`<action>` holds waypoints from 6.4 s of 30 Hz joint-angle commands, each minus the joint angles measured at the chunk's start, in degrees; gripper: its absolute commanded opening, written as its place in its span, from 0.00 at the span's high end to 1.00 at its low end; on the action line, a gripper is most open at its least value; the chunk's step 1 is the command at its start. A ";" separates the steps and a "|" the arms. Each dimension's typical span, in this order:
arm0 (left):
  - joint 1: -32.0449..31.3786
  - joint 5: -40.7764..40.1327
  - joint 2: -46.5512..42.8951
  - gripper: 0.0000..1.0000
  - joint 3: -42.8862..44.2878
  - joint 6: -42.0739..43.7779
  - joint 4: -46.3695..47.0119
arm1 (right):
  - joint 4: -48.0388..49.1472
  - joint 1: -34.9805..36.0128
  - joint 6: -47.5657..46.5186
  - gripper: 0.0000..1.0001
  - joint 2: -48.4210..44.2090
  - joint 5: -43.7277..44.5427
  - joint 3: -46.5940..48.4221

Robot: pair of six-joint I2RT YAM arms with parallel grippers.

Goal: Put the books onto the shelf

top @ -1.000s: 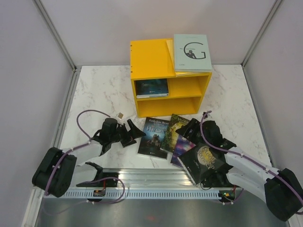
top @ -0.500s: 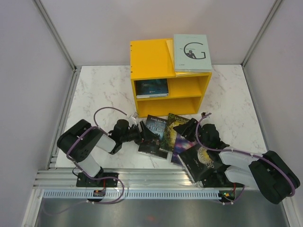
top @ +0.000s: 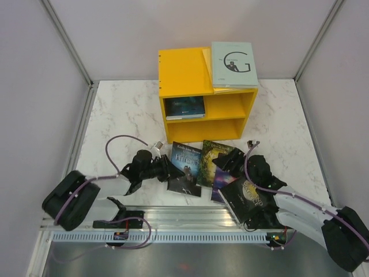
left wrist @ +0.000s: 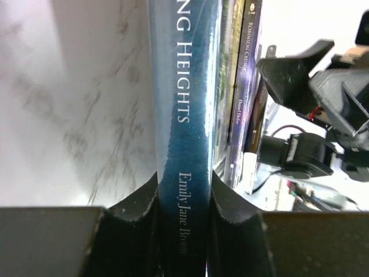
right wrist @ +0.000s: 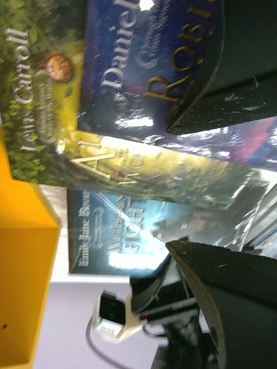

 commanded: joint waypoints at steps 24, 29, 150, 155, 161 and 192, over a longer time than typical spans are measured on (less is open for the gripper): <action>0.33 -7.31 -49.67 0.98 0.77 -11.42 -19.98 | 11.84 34.15 7.25 0.12 8.03 14.04 2.51; 0.51 -5.65 -50.04 0.98 -2.40 -14.94 -15.12 | 14.30 36.09 8.21 0.13 10.59 15.80 3.74; 1.30 -11.88 -48.19 0.15 1.29 2.38 -40.00 | -3.26 1.46 9.72 0.26 17.19 1.04 38.02; 1.30 -11.62 -47.14 0.15 0.58 1.85 -38.41 | -5.29 1.46 8.75 0.27 16.31 -0.19 37.23; 1.30 -11.53 -46.69 0.15 0.23 1.58 -37.79 | -4.07 1.37 9.18 0.46 16.31 -2.39 36.88; 1.39 -12.50 -44.59 0.16 -0.47 2.90 -36.57 | 8.42 -0.21 17.01 0.91 37.40 -4.67 47.51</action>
